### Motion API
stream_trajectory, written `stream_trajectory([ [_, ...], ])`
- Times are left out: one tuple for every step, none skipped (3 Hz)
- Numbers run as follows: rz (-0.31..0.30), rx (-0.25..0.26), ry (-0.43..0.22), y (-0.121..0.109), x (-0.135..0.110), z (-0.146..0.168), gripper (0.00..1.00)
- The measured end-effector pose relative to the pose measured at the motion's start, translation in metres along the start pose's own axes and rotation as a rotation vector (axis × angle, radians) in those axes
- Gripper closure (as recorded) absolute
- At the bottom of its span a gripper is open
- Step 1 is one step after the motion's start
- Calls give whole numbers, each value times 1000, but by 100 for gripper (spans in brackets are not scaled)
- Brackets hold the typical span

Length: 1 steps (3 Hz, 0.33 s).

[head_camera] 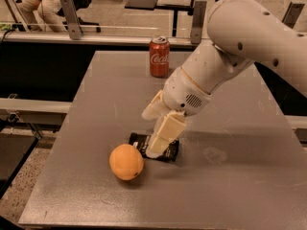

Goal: Move rxbar chocolate near orange

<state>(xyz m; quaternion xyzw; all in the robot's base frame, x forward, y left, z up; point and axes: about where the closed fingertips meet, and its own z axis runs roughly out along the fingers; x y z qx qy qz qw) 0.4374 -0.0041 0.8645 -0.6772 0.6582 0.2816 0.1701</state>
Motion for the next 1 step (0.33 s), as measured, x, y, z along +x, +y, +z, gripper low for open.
stream_trajectory([
  [-1, 0, 0, 0, 0, 0, 0],
])
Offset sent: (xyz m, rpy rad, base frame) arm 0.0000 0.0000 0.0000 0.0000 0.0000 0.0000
